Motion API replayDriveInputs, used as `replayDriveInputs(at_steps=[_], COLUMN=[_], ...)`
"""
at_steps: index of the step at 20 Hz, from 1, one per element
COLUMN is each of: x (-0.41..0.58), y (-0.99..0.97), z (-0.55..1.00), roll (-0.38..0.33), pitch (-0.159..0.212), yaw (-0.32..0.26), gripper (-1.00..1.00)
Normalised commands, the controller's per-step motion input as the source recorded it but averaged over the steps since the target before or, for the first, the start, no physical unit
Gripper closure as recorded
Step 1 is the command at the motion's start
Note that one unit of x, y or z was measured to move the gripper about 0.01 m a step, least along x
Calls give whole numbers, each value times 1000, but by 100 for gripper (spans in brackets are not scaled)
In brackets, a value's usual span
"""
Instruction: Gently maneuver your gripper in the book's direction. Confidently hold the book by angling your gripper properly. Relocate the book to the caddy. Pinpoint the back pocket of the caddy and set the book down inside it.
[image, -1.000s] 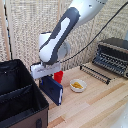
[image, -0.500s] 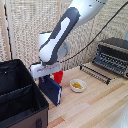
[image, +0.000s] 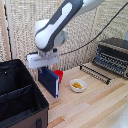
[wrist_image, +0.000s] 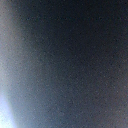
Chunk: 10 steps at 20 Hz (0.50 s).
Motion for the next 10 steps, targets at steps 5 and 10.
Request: replayDriveInputs(at_steps=[5,10], x=[163,183], y=[66,0], z=[1000,825], roll=[-22,-64], pitch=[57,24], yaw=[-164,-314], gripper=[100,100])
